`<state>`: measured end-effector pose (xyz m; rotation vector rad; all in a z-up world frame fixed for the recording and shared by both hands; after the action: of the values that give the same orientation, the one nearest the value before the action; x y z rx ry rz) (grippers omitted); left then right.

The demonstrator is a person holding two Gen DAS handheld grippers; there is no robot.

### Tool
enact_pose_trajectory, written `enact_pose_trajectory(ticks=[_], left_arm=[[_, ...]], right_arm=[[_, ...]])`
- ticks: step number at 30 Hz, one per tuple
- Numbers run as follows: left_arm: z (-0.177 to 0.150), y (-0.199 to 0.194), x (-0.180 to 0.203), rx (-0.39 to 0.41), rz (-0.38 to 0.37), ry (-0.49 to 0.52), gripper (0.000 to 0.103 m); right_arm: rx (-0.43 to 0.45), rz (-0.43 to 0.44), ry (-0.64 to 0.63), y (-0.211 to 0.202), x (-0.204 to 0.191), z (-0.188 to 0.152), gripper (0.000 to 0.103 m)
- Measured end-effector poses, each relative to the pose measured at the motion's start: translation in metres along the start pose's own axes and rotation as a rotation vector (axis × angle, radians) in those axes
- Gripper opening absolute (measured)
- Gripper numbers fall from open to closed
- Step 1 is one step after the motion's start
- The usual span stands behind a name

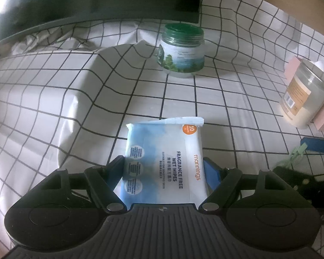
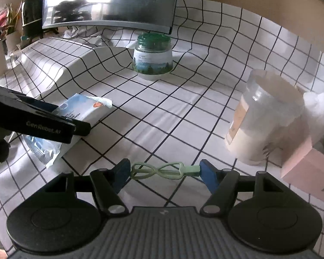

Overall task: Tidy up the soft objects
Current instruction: 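Close the right tool on the green cable tie while the left tool lifts the wipes, then carry the wipes and cable tie into the pink box and open both tools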

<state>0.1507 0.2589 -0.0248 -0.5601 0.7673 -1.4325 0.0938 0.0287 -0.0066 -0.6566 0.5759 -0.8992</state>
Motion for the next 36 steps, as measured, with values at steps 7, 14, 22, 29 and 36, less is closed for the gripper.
enact_pose_trajectory(ticks=[7,14,22,29,36], left_arm=[[0.003,0.000,0.000,-0.016,-0.010,0.005,0.081],[0.021,-0.013,0.001,0.025,-0.064,-0.013,0.080],[0.104,-0.057,0.009,0.213,-0.102,-0.025,0.080],[0.177,-0.086,0.063,0.308,-0.225,0.009,0.080],[0.213,-0.097,0.173,0.241,-0.476,0.067,0.080]], right_arm=[[0.038,-0.006,-0.020,-0.022,0.003,0.012,0.071],[0.104,0.001,-0.066,-0.052,0.002,0.032,0.071],[0.284,-0.043,-0.118,-0.112,0.023,0.092,0.071],[0.357,-0.207,-0.073,-0.160,0.094,0.115,0.071],[0.347,-0.391,0.050,-0.188,0.175,0.092,0.071]])
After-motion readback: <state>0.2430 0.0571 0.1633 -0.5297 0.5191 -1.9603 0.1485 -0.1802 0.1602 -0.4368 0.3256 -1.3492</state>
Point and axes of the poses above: each gripper's, at about its wrist camera, not at the fingertips, and y roughly the way its jaws point, x to its right, z to its top, the point moved 5 cm from there along y, roughly the way its jaws point, and after that the axes turned 14 degrees about z, right-handed, at the moved point
